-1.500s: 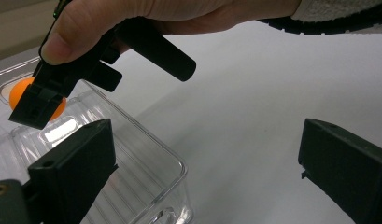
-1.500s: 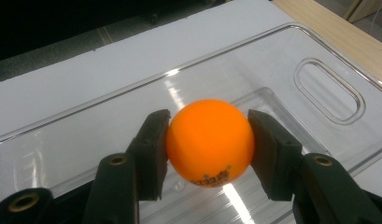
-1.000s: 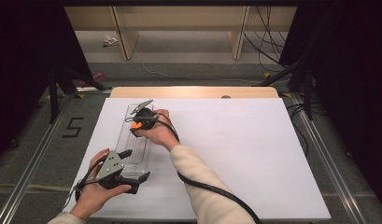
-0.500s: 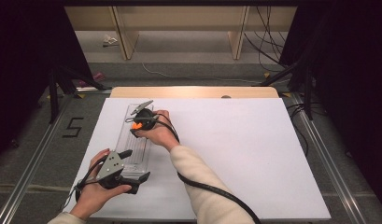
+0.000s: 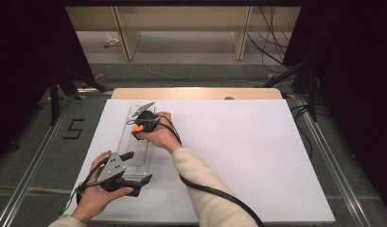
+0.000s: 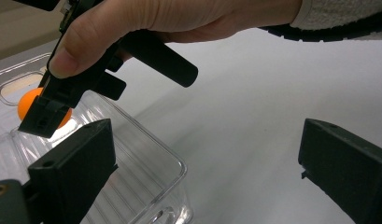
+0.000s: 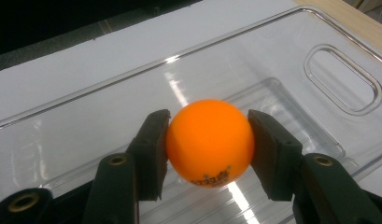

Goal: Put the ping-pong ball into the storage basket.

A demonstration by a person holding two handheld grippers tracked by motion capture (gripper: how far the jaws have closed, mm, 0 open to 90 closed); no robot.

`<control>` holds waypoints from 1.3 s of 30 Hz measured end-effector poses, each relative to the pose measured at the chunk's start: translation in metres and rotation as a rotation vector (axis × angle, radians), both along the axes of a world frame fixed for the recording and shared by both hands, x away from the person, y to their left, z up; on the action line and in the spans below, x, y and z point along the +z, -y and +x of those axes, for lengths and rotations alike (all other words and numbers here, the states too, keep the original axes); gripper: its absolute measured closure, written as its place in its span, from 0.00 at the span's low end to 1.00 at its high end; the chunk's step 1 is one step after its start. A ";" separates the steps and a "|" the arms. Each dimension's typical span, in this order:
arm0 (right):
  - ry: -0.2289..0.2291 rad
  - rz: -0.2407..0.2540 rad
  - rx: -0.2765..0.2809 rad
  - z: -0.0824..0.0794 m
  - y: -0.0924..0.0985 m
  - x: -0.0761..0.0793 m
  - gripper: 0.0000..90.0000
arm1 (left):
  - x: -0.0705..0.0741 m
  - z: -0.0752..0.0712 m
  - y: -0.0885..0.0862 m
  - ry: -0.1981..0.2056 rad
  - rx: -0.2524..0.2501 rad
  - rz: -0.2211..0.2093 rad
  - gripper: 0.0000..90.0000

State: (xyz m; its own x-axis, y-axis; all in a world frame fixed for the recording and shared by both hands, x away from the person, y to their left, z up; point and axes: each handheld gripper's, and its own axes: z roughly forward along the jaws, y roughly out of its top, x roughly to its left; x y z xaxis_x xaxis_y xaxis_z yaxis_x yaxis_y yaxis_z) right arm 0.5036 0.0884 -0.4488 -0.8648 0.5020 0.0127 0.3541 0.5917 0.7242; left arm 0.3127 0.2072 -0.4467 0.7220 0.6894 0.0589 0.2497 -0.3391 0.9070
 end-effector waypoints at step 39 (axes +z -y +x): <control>0.003 0.017 0.003 -0.002 -0.003 -0.002 0.34 | 0.000 0.000 0.000 0.000 -0.001 -0.001 0.04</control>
State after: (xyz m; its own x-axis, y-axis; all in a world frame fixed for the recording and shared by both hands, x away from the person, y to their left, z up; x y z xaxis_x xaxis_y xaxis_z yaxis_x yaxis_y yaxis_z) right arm 0.5020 0.0914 -0.4510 -0.8665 0.4988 0.0185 0.3499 0.5805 0.7353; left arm 0.3126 0.2072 -0.4467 0.7229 0.6885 0.0581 0.2495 -0.3386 0.9073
